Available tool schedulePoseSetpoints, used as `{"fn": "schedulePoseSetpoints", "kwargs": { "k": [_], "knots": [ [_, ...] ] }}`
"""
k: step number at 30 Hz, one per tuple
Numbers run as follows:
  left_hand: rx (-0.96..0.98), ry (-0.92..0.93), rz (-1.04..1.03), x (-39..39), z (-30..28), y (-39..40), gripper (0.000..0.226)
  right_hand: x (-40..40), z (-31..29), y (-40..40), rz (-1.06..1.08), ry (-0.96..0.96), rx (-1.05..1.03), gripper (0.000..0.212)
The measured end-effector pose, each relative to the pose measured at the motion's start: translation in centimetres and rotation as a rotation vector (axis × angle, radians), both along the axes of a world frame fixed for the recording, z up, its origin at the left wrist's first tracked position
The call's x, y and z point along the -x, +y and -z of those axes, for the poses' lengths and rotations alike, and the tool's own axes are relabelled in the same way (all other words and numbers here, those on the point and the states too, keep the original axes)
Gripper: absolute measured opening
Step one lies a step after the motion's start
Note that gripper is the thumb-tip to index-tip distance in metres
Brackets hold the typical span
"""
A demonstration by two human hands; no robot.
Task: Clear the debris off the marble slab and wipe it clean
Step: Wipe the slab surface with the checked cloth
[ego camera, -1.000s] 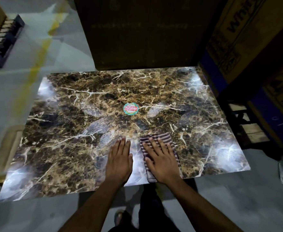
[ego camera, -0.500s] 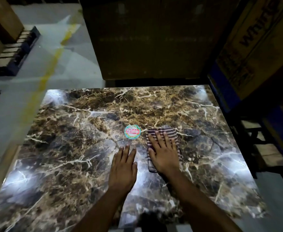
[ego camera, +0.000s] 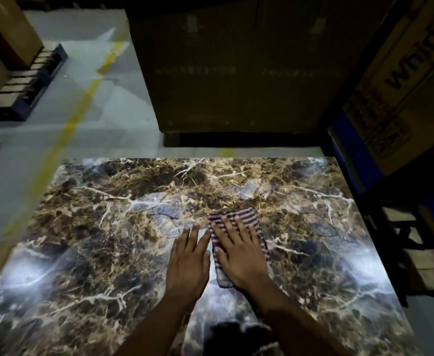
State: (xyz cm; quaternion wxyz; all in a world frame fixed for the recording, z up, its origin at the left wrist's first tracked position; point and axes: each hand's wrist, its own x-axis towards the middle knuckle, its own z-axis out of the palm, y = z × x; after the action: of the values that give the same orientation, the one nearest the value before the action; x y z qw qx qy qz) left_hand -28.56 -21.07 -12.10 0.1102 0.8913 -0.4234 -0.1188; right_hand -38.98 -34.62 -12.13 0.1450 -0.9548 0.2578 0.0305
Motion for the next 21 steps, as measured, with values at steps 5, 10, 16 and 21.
{"fn": "schedulePoseSetpoints", "kwargs": {
  "k": [5, 10, 16, 21],
  "knots": [
    [0.017, -0.004, 0.003, -2.1, -0.2, -2.5, 0.051, -2.4, 0.1, -5.8, 0.063, 0.010, 0.035, 0.059],
    [0.000, -0.037, 0.011, -4.7, 0.4, -5.9, 0.056, -6.4, 0.4, -6.7, 0.011, -0.007, 0.022, 0.060],
    [0.016, -0.069, 0.021, -7.1, 0.4, -9.0, 0.061, -8.5, 0.4, -11.7, 0.142, -0.006, 0.040, 0.059],
    [0.020, -0.080, 0.011, -8.0, 0.3, -11.6, 0.059, -9.7, 0.2, -12.2, 0.006, 0.001, 0.029, 0.059]
  ]
}}
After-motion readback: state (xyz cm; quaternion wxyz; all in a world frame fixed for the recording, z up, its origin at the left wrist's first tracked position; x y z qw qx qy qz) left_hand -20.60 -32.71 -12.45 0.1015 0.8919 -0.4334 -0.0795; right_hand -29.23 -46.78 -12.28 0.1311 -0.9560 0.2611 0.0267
